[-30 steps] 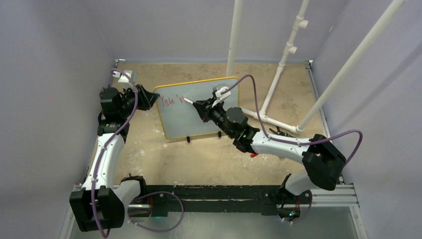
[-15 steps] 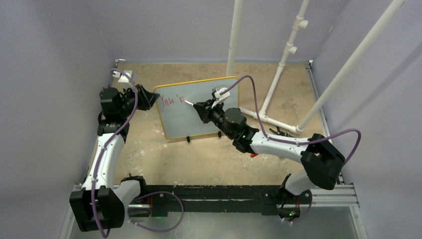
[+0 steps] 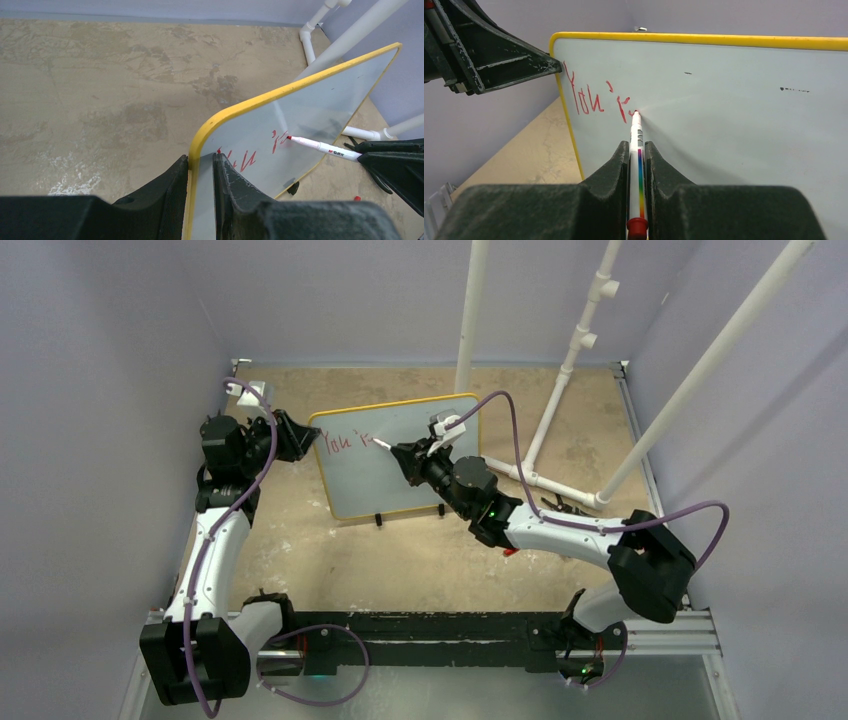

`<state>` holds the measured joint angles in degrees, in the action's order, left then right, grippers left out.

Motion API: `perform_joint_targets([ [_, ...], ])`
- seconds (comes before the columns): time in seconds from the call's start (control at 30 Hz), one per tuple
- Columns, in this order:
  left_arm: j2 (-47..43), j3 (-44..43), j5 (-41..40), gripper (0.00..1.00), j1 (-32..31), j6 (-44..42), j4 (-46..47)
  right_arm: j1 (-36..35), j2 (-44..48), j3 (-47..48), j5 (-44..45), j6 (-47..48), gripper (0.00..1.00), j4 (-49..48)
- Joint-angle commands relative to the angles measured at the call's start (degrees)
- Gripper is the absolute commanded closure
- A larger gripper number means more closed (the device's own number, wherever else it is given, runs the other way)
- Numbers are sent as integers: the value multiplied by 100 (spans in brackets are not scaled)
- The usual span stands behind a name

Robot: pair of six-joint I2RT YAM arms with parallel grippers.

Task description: Write a sentence on the whiteboard

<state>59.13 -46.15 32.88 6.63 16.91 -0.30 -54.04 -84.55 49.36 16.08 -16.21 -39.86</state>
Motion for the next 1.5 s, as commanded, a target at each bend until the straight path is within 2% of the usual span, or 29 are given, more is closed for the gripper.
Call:
perform_joint_targets([
  [0.0,-7,8,117,77,27,-50,214,34,141,172,163,137,100,-154],
  [0.7,-18,-7,121,77,28,-56,208,33,-192,333,-113,170,100,-261],
  [1.47,-16,0,122,77,39,-54,205,33,-73,-181,-48,-32,100,-110],
])
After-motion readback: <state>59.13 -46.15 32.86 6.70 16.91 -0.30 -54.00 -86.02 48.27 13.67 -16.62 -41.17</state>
